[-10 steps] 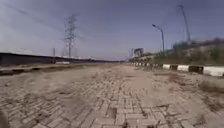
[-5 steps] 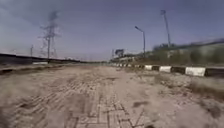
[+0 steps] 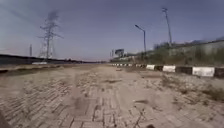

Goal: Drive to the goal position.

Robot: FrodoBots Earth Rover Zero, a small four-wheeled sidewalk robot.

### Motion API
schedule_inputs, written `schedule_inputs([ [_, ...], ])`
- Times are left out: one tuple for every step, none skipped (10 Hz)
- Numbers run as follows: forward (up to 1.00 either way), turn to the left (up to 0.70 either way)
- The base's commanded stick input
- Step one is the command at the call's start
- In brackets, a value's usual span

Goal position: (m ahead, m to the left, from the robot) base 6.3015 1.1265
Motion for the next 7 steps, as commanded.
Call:
schedule_inputs([
  [1.00,0.00],
  [1.00,0.00],
  [1.00,0.00],
  [1.00,0.00],
  [1.00,0.00],
  [1.00,0.00],
  [1.00,0.00],
])
